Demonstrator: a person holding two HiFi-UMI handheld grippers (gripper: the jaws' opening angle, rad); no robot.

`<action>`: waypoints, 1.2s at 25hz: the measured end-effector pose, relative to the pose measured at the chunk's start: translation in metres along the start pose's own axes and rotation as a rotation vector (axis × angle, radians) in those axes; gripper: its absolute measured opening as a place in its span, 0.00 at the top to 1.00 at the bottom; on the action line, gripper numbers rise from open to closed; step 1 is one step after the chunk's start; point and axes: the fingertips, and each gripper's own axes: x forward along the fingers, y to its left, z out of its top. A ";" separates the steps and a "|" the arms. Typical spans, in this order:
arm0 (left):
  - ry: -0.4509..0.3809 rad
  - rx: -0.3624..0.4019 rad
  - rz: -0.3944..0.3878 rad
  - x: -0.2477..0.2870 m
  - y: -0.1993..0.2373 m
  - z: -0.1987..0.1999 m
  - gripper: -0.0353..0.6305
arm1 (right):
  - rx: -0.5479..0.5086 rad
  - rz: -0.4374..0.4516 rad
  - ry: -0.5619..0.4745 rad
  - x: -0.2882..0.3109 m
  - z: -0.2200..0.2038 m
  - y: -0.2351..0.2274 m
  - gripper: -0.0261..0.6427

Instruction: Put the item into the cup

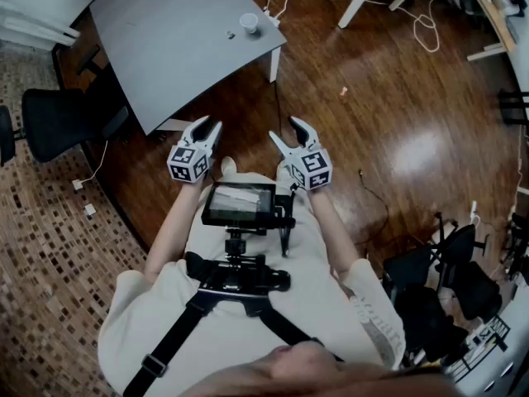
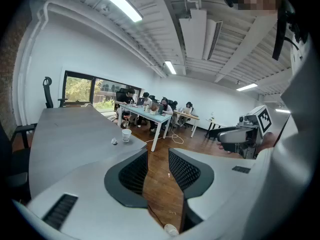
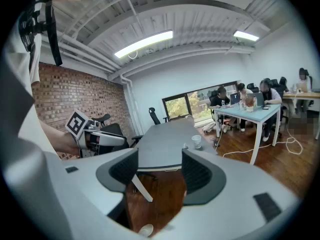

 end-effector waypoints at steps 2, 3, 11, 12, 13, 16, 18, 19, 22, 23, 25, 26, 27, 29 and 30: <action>0.000 0.000 0.008 0.006 -0.009 0.002 0.75 | 0.003 0.006 0.004 -0.008 0.001 -0.010 0.53; -0.001 0.000 0.012 0.010 -0.013 0.003 0.75 | 0.001 0.008 0.004 -0.012 0.003 -0.015 0.53; -0.038 -0.026 0.085 0.025 -0.036 0.015 0.75 | -0.029 0.067 0.008 -0.034 0.007 -0.044 0.53; -0.042 -0.030 0.095 0.027 -0.039 0.015 0.75 | -0.032 0.077 0.011 -0.036 0.008 -0.046 0.53; -0.044 -0.036 0.104 0.029 -0.041 0.014 0.75 | -0.036 0.087 0.011 -0.038 0.010 -0.048 0.53; -0.049 -0.048 0.122 0.036 -0.050 0.013 0.75 | -0.052 0.109 0.021 -0.044 0.011 -0.058 0.53; -0.051 -0.053 0.127 0.044 -0.055 0.014 0.75 | -0.063 0.113 0.021 -0.046 0.015 -0.066 0.53; -0.049 -0.054 0.128 0.048 -0.057 0.015 0.75 | -0.062 0.115 0.021 -0.046 0.015 -0.071 0.53; -0.040 -0.051 0.125 0.060 -0.062 0.013 0.75 | -0.059 0.114 0.014 -0.045 0.017 -0.082 0.53; -0.037 -0.050 0.124 0.064 -0.062 0.014 0.75 | -0.055 0.114 0.011 -0.044 0.019 -0.086 0.53; -0.032 -0.050 0.123 0.074 -0.058 0.017 0.75 | -0.050 0.111 0.007 -0.037 0.022 -0.094 0.53; -0.029 -0.051 0.123 0.078 -0.055 0.018 0.75 | -0.044 0.111 0.011 -0.032 0.021 -0.097 0.53; -0.025 -0.053 0.121 0.082 -0.052 0.018 0.75 | -0.035 0.111 0.016 -0.027 0.019 -0.099 0.53; -0.016 -0.053 0.118 0.088 -0.042 0.021 0.75 | -0.022 0.112 0.023 -0.014 0.020 -0.102 0.53; -0.013 -0.053 0.116 0.092 -0.034 0.023 0.75 | -0.021 0.112 0.023 -0.007 0.023 -0.103 0.53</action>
